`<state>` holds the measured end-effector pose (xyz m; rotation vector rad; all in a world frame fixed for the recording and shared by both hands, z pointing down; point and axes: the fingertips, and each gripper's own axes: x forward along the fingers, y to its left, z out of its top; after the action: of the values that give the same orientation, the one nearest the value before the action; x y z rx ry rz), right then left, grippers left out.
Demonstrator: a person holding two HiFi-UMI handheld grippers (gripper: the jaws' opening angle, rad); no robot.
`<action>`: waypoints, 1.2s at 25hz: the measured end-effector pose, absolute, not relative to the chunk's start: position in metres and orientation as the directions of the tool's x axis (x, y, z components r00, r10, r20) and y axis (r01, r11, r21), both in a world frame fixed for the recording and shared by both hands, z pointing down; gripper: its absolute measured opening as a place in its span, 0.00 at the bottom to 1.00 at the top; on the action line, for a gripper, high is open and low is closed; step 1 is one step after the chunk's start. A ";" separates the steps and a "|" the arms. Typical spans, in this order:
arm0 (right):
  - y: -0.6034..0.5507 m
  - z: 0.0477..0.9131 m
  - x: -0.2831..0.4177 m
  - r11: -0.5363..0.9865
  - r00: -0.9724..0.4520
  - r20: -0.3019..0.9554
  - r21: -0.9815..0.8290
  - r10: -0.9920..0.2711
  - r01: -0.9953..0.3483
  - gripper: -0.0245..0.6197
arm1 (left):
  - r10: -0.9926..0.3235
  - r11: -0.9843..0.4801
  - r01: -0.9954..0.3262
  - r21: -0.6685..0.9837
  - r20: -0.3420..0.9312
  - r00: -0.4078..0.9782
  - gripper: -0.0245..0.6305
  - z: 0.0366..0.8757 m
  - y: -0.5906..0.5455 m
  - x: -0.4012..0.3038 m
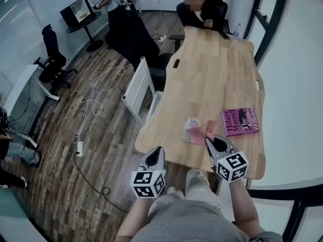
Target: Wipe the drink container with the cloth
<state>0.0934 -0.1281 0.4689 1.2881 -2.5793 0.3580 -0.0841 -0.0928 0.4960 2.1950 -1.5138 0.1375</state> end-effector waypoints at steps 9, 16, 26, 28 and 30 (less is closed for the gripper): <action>-0.137 0.500 0.097 0.600 -0.599 0.393 -0.137 -0.697 -0.788 0.08 | -0.854 -0.279 -0.909 0.311 0.353 0.383 0.04 0.501 -0.101 -0.077; -0.147 0.527 0.102 0.601 -0.597 0.457 -0.155 -0.660 -0.784 0.08 | -0.850 -0.271 -0.913 0.305 0.369 0.376 0.04 0.504 -0.111 -0.071; -0.156 0.559 0.101 0.612 -0.603 0.520 -0.180 -0.605 -0.770 0.08 | -0.844 -0.262 -0.915 0.305 0.387 0.371 0.04 0.511 -0.122 -0.063; -0.158 0.564 0.102 0.612 -0.601 0.530 -0.182 -0.598 -0.770 0.08 | -0.843 -0.267 -0.913 0.307 0.385 0.376 0.04 0.511 -0.126 -0.060; -0.160 0.569 0.103 0.611 -0.598 0.541 -0.185 -0.591 -0.770 0.08 | -0.842 -0.269 -0.912 0.309 0.384 0.378 0.04 0.512 -0.130 -0.059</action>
<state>0.1028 -0.1599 0.5695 1.0818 -2.4084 0.5658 -0.0587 -0.1298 0.5119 2.1660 -1.5096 0.1947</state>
